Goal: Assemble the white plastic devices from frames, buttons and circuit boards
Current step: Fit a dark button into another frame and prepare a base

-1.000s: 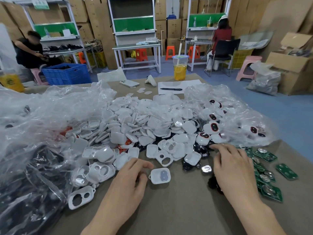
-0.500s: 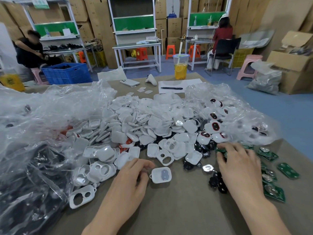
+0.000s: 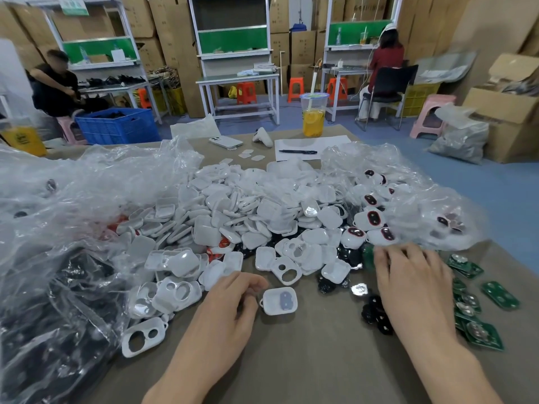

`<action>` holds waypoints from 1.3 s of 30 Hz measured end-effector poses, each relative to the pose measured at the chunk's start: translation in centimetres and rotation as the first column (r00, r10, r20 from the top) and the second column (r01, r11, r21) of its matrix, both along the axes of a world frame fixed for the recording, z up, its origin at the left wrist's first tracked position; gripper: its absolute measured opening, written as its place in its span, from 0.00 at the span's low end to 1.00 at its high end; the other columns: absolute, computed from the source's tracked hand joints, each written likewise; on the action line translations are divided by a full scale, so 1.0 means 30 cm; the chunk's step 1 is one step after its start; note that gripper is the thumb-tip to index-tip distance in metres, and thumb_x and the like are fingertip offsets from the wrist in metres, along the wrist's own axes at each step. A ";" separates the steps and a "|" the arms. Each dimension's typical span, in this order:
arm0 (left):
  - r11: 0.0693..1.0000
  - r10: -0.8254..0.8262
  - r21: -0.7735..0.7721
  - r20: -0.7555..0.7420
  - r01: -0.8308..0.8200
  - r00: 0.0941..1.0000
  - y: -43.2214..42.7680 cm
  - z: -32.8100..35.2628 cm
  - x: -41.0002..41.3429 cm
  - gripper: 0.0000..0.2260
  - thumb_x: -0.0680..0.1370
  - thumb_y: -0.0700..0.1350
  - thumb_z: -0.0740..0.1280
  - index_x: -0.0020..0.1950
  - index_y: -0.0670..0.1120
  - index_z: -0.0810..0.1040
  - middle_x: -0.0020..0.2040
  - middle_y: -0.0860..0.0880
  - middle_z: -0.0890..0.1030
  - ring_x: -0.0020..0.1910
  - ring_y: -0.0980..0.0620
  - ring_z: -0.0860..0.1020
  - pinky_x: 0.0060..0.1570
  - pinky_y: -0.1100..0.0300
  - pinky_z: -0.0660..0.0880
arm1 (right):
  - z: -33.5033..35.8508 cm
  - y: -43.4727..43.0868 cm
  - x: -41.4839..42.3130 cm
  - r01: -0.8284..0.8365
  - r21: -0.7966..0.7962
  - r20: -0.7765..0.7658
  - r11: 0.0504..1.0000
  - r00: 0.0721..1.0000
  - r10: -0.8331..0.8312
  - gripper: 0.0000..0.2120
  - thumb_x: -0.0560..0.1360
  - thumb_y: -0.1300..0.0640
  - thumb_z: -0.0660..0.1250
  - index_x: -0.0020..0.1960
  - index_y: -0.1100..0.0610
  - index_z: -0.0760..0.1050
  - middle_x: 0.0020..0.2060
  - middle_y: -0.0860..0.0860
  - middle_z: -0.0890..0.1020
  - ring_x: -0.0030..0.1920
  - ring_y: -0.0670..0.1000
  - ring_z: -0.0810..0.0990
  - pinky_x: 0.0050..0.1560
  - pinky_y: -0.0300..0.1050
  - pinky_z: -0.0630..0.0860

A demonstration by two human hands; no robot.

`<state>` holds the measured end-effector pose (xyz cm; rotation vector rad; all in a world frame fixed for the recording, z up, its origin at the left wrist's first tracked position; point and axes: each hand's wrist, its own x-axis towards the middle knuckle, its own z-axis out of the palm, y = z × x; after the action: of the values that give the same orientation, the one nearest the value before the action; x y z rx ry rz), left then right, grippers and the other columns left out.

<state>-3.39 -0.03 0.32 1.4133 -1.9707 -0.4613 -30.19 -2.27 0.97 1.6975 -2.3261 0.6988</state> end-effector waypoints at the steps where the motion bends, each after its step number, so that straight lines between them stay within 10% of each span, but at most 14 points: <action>1: 1.000 0.002 -0.002 -0.004 -0.002 1.000 0.000 -0.002 0.000 0.15 0.81 0.39 0.62 0.52 0.61 0.76 0.54 0.65 0.76 0.56 0.60 0.76 0.49 0.72 0.68 | 0.002 0.000 0.002 -0.014 -0.062 0.026 0.998 1.000 0.016 0.17 0.83 0.51 0.58 0.53 0.58 0.83 0.53 0.57 0.83 0.56 0.61 0.77 0.58 0.57 0.68; 4: 0.999 0.022 -0.028 -0.040 -0.023 0.999 -0.001 -0.008 0.004 0.14 0.81 0.42 0.62 0.53 0.63 0.76 0.53 0.65 0.77 0.54 0.59 0.76 0.48 0.71 0.69 | 0.026 0.009 0.020 -0.129 -0.267 0.234 0.955 0.953 0.194 0.15 0.83 0.50 0.57 0.47 0.52 0.80 0.44 0.52 0.84 0.45 0.57 0.79 0.48 0.52 0.71; 8: 0.994 0.049 -0.084 -0.184 -0.065 0.982 -0.002 -0.006 -0.014 0.08 0.80 0.55 0.60 0.57 0.65 0.75 0.55 0.64 0.80 0.57 0.59 0.78 0.52 0.69 0.71 | 0.058 -0.002 0.092 -0.302 -0.376 0.639 0.876 0.600 0.481 0.15 0.81 0.43 0.60 0.41 0.46 0.79 0.28 0.47 0.79 0.27 0.42 0.71 0.29 0.33 0.65; 12: 0.993 0.057 -0.074 -0.350 -0.089 0.935 -0.006 0.006 -0.045 0.12 0.78 0.63 0.63 0.60 0.64 0.76 0.52 0.60 0.82 0.54 0.56 0.80 0.51 0.73 0.71 | 0.071 -0.026 0.205 -0.418 -0.447 0.816 0.791 0.172 0.552 0.12 0.81 0.55 0.66 0.43 0.52 0.85 0.28 0.51 0.82 0.28 0.45 0.79 0.32 0.30 0.73; 17: 1.000 0.008 -0.017 -0.415 -0.017 0.910 -0.016 0.020 -0.065 0.11 0.79 0.47 0.70 0.55 0.64 0.79 0.48 0.60 0.85 0.48 0.55 0.82 0.47 0.68 0.75 | 0.056 -0.016 0.253 -0.542 -0.473 0.843 0.695 -0.048 0.536 0.13 0.76 0.50 0.68 0.46 0.57 0.86 0.34 0.57 0.85 0.33 0.51 0.82 0.38 0.39 0.80; 34: 0.991 0.044 0.119 -0.697 0.056 0.716 -0.018 0.045 -0.067 0.03 0.76 0.50 0.73 0.49 0.55 0.84 0.42 0.47 0.85 0.40 0.54 0.82 0.45 0.67 0.77 | 0.050 -0.016 0.235 -0.592 -0.405 0.881 0.697 -0.048 0.471 0.12 0.76 0.48 0.68 0.46 0.55 0.86 0.37 0.57 0.86 0.35 0.51 0.83 0.40 0.40 0.79; 39: 0.988 0.064 0.139 -0.741 0.060 0.668 -0.020 0.051 -0.069 0.07 0.73 0.50 0.70 0.46 0.48 0.84 0.39 0.48 0.84 0.37 0.56 0.81 0.41 0.69 0.76 | 0.043 -0.016 0.242 -0.620 -0.398 0.889 0.676 -0.080 0.450 0.09 0.79 0.62 0.68 0.51 0.50 0.84 0.41 0.55 0.87 0.39 0.51 0.86 0.41 0.41 0.81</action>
<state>-5.44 -0.64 1.85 1.0479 -1.2634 -1.0284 -22.94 -2.73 2.25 2.8879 -1.9368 2.5641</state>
